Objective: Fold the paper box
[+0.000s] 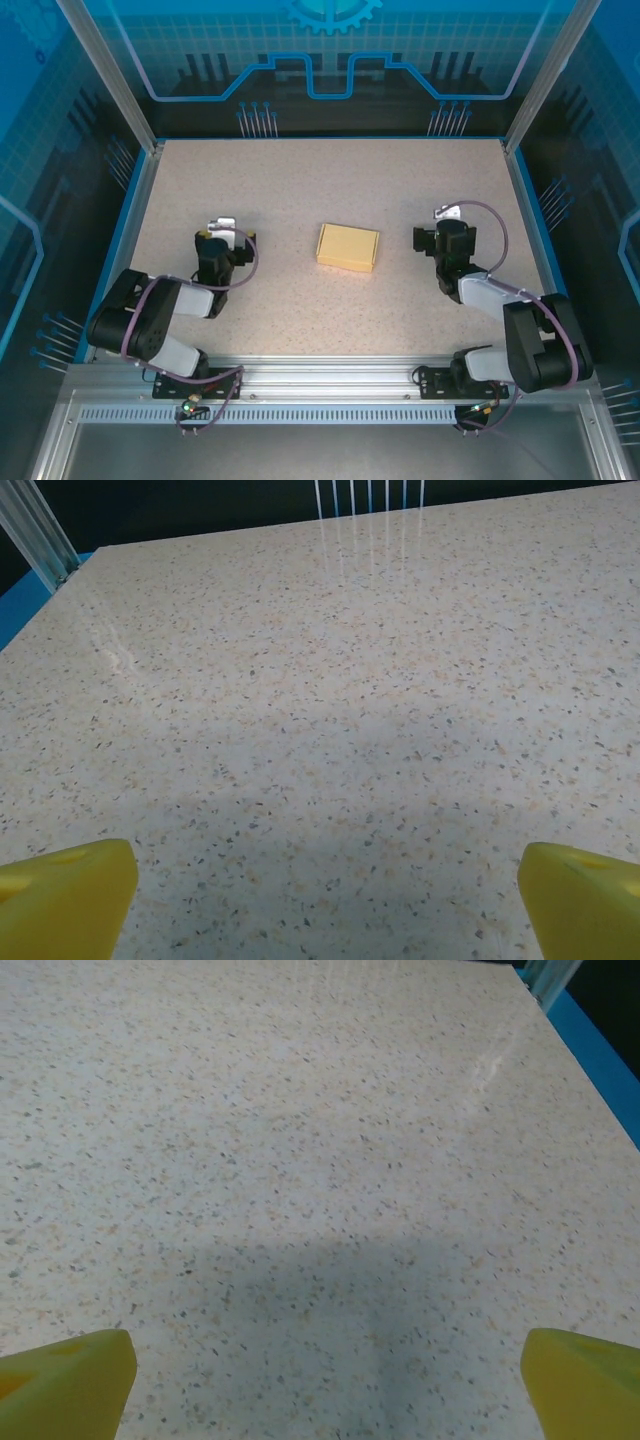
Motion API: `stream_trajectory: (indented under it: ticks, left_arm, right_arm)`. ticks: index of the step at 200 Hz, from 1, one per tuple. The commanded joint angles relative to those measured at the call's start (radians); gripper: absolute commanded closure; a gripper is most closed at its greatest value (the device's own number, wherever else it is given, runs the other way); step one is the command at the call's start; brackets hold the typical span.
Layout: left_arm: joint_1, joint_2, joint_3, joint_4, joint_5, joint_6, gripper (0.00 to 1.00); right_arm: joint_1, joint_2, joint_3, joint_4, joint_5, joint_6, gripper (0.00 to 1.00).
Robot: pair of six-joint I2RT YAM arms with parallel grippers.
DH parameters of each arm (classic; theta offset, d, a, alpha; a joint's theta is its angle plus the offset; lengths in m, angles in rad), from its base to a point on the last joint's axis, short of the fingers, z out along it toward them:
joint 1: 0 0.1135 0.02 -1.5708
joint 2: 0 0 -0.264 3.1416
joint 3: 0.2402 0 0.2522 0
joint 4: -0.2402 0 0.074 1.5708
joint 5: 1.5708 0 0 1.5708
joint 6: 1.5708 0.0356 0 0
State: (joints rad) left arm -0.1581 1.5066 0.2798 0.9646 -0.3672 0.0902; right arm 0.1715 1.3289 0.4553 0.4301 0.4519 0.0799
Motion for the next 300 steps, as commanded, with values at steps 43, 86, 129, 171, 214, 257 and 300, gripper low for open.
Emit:
stream_trajectory:
  ticks: [43, 86, 129, 171, 214, 257, 300]
  left_arm:
    - [0.116, 0.042, 0.088, -0.022, 0.219, -0.07, 0.01]
    - [0.117, 0.046, 0.083, -0.007, 0.223, -0.067, 0.01]
    - [0.092, 0.047, 0.052, 0.054, 0.193, -0.043, 0.01]
    - [0.091, 0.048, 0.061, 0.041, 0.178, -0.048, 0.01]
    - [0.094, 0.048, 0.064, 0.033, 0.177, -0.052, 0.01]
    - [0.095, 0.047, 0.065, 0.029, 0.177, -0.053, 0.01]
    - [0.096, 0.047, 0.064, 0.033, 0.177, -0.051, 0.01]
  right_arm:
    - [-0.054, 0.062, -0.089, 0.351, -0.146, -0.053, 0.0]
    - [-0.085, 0.178, -0.044, 0.37, -0.259, -0.065, 0.0]
    - [-0.091, 0.173, -0.04, 0.352, -0.272, -0.061, 0.0]
    - [-0.09, 0.173, -0.04, 0.352, -0.273, -0.062, 0.0]
    - [-0.091, 0.173, -0.04, 0.352, -0.274, -0.062, 0.0]
    - [-0.09, 0.173, -0.04, 0.352, -0.272, -0.062, 0.0]
    - [-0.09, 0.173, -0.027, 0.329, -0.315, -0.079, 0.0]
